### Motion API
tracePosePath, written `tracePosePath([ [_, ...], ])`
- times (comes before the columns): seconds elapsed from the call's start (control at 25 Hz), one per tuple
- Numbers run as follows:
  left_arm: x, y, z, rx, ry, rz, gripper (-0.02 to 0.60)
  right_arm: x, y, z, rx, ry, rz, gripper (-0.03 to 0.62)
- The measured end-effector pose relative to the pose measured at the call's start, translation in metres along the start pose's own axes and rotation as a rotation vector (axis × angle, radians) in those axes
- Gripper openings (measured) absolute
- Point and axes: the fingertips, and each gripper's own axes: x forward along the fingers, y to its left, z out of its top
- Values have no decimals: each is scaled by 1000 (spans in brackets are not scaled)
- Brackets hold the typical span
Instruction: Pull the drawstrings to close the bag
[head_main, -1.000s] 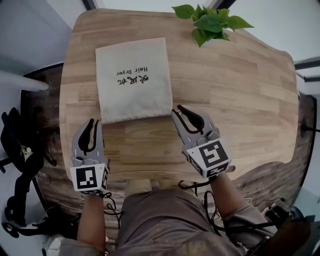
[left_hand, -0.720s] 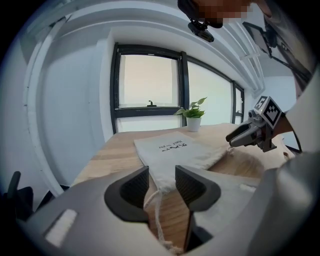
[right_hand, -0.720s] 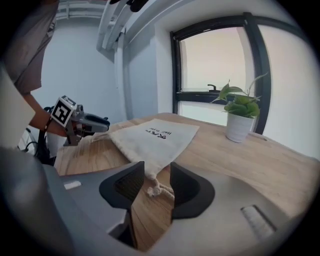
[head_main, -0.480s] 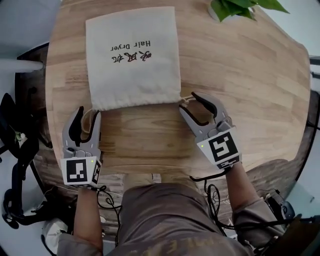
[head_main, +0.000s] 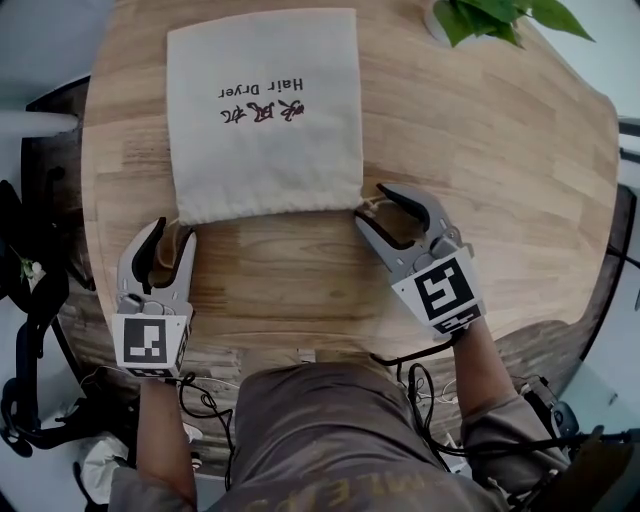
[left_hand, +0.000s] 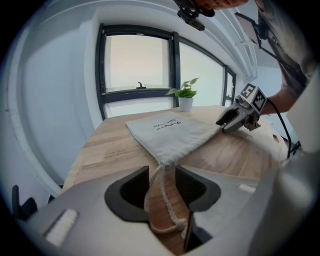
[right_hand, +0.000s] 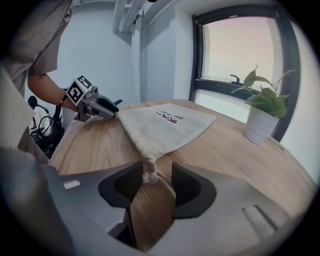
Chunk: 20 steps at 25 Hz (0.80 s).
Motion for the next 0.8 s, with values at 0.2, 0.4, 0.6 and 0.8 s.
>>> tracePosePath([
  [0.2,5,2,-6,-3,66,-34,153,4,5,1,-21,32,81,172],
  [0.4,8,0,-9,-29,110,-110,136,3,5,-1,-53,60,107,148],
  [0.6,11,4,-11,44,164,-135,20,5,8,-3,-102,117,108,87],
  [0.8,9,13,-15,90,206,-111,15,6,8,-4,-105,174,73,75],
])
